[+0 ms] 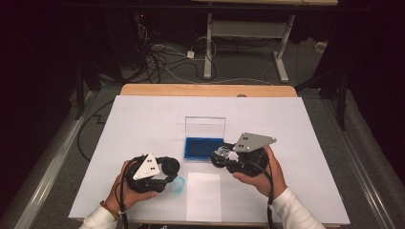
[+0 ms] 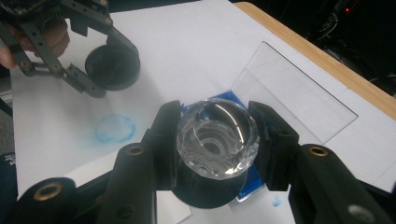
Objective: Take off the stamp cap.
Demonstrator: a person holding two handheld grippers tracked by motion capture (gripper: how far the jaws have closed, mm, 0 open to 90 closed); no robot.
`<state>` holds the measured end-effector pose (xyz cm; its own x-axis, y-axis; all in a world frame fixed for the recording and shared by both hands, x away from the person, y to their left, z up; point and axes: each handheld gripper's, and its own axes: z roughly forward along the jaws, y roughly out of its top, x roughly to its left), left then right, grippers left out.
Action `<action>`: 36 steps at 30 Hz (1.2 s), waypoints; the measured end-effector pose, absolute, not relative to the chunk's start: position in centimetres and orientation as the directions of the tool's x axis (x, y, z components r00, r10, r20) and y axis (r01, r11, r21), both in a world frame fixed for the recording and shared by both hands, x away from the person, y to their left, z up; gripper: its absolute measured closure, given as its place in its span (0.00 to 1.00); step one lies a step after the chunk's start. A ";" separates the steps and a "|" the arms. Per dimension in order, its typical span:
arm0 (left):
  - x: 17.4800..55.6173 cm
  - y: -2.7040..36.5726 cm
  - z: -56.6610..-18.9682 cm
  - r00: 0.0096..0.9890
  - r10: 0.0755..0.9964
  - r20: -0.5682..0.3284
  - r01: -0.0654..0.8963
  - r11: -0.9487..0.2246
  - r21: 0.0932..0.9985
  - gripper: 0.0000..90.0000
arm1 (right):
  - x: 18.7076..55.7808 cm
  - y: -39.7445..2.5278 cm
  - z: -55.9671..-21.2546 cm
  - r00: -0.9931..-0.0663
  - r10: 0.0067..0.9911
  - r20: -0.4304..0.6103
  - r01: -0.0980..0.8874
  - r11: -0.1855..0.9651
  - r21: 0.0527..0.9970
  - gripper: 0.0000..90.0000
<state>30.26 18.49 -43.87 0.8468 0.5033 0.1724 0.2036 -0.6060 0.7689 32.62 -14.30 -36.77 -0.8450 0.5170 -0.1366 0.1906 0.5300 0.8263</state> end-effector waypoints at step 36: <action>28.2 24.0 -45.4 0.792 0.590 0.156 0.291 -0.590 0.753 0.41 | 36.0 -14.0 -36.2 -0.820 0.546 -0.171 0.221 0.577 0.786 0.63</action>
